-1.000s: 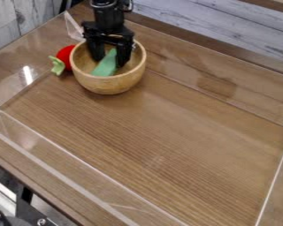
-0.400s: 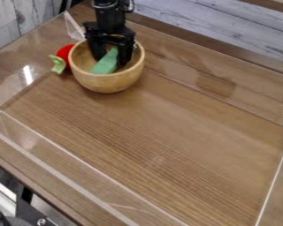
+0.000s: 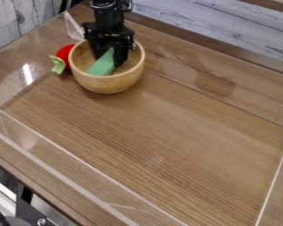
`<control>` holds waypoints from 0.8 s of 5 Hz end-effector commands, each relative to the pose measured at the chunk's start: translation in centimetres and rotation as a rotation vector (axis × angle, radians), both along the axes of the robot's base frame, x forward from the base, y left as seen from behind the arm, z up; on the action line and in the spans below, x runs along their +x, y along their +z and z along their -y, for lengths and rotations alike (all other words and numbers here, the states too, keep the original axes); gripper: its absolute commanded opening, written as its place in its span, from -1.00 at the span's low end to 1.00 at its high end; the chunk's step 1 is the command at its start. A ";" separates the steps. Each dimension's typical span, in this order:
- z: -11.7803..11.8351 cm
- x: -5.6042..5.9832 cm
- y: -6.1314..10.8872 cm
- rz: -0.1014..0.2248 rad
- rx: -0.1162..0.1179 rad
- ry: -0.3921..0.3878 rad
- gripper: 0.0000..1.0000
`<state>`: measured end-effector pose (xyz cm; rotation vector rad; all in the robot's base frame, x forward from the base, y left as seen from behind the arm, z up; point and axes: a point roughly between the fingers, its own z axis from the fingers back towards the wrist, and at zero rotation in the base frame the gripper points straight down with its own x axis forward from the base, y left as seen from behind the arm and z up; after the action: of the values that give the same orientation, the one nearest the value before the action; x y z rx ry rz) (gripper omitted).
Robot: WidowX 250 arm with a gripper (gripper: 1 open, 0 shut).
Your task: Remove the green block from the brown bowl and put it on the table
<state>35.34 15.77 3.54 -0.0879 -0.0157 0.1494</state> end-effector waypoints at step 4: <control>1.6 0.3 11.1 0.218 -0.028 0.007 -1.00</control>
<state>35.49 14.23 11.80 -0.1586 -0.1588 0.1605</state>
